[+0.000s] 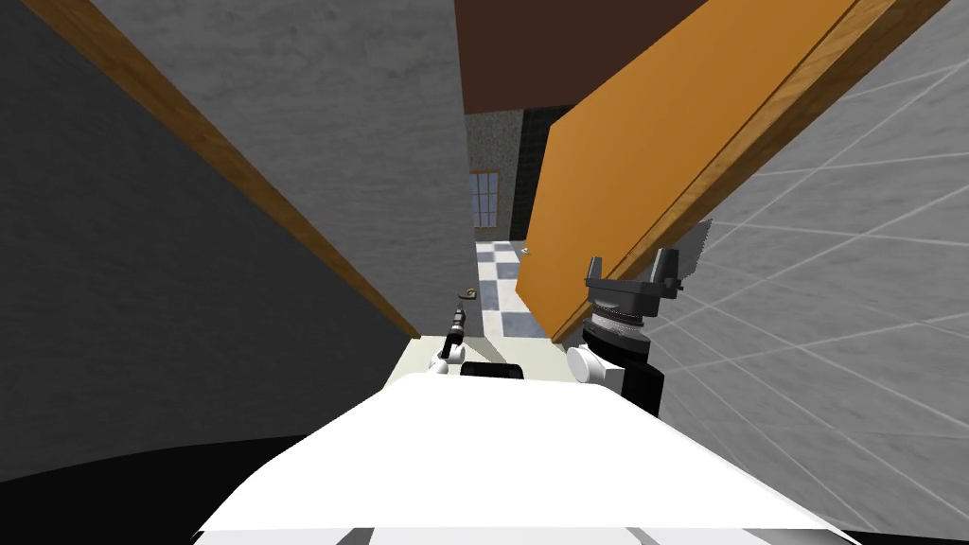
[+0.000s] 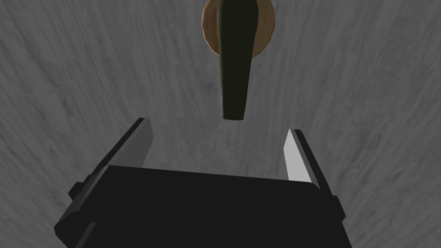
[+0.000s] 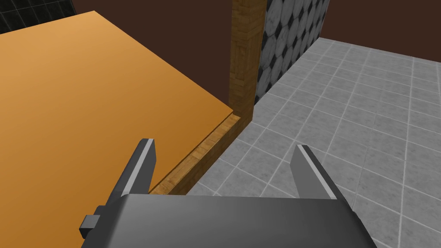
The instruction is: Push the door open
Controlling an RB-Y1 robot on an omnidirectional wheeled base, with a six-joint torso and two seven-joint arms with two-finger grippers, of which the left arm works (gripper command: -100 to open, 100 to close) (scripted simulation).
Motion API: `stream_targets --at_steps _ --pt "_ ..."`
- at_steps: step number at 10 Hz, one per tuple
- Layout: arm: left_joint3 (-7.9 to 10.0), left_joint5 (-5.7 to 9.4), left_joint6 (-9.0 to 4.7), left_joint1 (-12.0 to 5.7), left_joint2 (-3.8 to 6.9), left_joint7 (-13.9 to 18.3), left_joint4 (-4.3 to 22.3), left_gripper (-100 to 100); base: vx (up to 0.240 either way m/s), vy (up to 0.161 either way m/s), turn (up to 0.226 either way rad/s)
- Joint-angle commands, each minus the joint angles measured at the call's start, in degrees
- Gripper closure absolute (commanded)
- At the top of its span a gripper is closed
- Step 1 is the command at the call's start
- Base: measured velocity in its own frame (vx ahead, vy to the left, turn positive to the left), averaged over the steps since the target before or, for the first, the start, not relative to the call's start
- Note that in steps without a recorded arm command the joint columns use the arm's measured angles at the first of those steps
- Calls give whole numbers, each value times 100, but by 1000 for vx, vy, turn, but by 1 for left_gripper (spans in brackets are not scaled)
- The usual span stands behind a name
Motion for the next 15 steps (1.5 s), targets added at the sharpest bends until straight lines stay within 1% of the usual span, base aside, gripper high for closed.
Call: stream_targets --at_steps 1,3,5,6,7,12,13,15 --pt "23 1 13 -6 21 4 2 -100 177 3 -20" --pt "51 4 25 -28 -12 12 23 -100 193 -2 -22" --pt "77 6 35 -48 -102 18 42 -100 185 0 -17" --pt "68 5 20 -49 -75 17 58 -100 89 7 -4" --pt "68 5 20 -49 -75 17 58 100 -13 -2 6" --pt "68 5 20 -49 -75 17 58 100 -8 0 -4" --pt "145 42 15 -78 0 -1 55 100 103 -25 12" --pt "219 79 6 -78 58 -19 65 100 160 -43 40"
